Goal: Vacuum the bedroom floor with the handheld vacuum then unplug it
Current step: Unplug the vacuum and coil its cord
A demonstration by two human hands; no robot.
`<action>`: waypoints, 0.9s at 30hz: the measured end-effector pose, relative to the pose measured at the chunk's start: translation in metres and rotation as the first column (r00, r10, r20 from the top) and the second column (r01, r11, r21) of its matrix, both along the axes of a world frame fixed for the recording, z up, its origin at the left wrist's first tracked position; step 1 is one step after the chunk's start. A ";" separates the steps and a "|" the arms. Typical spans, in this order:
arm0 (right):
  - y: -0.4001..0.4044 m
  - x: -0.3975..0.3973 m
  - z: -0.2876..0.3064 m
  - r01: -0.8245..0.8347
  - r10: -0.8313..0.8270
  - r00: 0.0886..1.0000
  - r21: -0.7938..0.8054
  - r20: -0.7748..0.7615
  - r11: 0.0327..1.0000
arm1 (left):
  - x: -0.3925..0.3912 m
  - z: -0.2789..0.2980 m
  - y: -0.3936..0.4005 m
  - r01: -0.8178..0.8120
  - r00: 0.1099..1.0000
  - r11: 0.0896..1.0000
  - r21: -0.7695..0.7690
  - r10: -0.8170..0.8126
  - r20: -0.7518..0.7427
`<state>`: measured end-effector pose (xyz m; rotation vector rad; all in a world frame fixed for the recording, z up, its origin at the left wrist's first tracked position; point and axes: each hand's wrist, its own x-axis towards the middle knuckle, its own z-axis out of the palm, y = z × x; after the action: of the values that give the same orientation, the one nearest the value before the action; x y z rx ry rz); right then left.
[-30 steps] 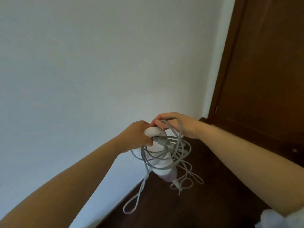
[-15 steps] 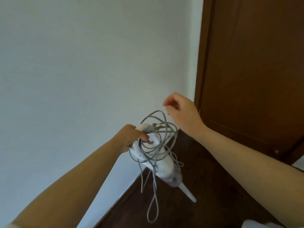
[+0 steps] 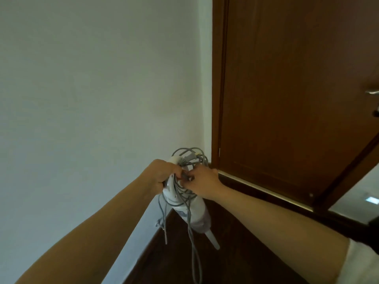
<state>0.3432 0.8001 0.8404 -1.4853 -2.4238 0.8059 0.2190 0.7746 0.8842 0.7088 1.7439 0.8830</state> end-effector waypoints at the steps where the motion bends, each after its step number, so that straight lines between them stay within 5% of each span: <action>1: 0.013 -0.004 0.001 0.023 -0.023 1.000 -0.007 0.008 1.000 | -0.001 0.000 0.014 0.004 1.000 1.000 0.000 -0.004 0.009; 11: 0.125 0.017 0.017 -0.031 0.026 0.999 -0.200 -0.029 0.979 | 0.003 -0.014 0.137 0.166 0.978 0.986 -0.014 -0.166 -0.125; 16: 0.186 0.035 0.030 -0.113 0.111 0.972 -0.002 0.206 0.994 | 0.019 -0.024 0.201 0.157 0.955 0.986 -0.059 -0.167 -0.246; 23: 0.301 0.093 0.058 -0.310 0.304 0.951 -0.162 -0.060 0.937 | 0.055 -0.037 0.282 0.192 0.901 0.970 -0.146 -0.234 -0.366; 27: 0.357 0.087 0.068 -0.401 0.401 0.914 0.011 -0.057 0.916 | 0.067 -0.036 0.317 0.244 0.829 0.949 -0.200 -0.311 -0.465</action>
<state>0.4303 1.1570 0.9080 -0.9519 -2.7224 0.9073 0.2863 1.0912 0.8485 1.1411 2.0500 0.3928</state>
